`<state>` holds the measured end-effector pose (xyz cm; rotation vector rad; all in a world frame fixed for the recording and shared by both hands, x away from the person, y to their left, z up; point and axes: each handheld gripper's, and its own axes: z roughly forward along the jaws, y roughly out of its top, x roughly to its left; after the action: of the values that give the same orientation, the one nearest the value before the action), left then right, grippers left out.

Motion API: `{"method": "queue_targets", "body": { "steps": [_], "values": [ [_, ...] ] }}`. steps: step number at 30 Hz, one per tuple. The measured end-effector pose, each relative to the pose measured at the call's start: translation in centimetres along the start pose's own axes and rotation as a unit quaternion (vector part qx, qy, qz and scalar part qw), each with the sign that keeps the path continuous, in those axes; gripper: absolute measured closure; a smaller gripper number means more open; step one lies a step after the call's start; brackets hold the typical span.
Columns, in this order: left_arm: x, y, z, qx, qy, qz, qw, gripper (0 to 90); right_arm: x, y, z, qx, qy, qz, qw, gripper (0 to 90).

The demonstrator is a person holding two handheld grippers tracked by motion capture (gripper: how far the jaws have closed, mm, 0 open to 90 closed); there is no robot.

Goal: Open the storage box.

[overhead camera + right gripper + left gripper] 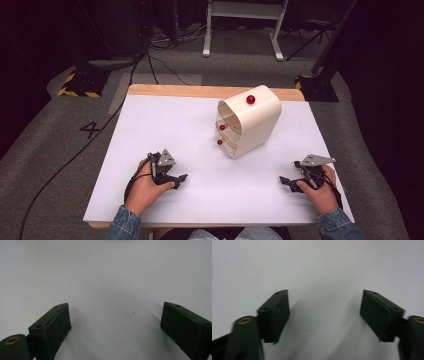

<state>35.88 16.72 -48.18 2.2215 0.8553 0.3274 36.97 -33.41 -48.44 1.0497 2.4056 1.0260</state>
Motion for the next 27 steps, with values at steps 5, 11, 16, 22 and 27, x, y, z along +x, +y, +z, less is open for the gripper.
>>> {"method": "queue_targets", "body": {
  "steps": [5, 11, 16, 22, 27],
  "values": [
    [0.3, 0.2, -0.7, -0.019, 0.000, -0.008, 0.9998, 35.9, 0.0, 0.0, 0.0, 0.000, 0.000, 0.000, 1.0000, 9.3],
    [0.5, 1.2, -2.6, -0.074, -0.009, -0.028, 0.9968, 35.9, 0.0, 0.0, 0.0, 0.000, 0.000, 0.000, 1.0000, 9.4],
    [0.6, 2.1, -4.2, -0.121, -0.011, -0.042, 0.9917, 36.5, 0.0, -0.1, 0.0, -0.002, 0.000, 0.000, 1.0000, 9.5],
    [0.5, 3.1, -5.4, -0.158, 0.001, -0.037, 0.9868, 37.6, 0.0, -0.1, 0.0, -0.002, -0.001, 0.000, 1.0000, 9.4],
    [0.6, 4.3, -5.8, -0.179, -0.004, -0.035, 0.9831, 37.6, 0.0, 0.0, 0.0, -0.002, 0.000, 0.001, 1.0000, 9.5]
  ]
}}
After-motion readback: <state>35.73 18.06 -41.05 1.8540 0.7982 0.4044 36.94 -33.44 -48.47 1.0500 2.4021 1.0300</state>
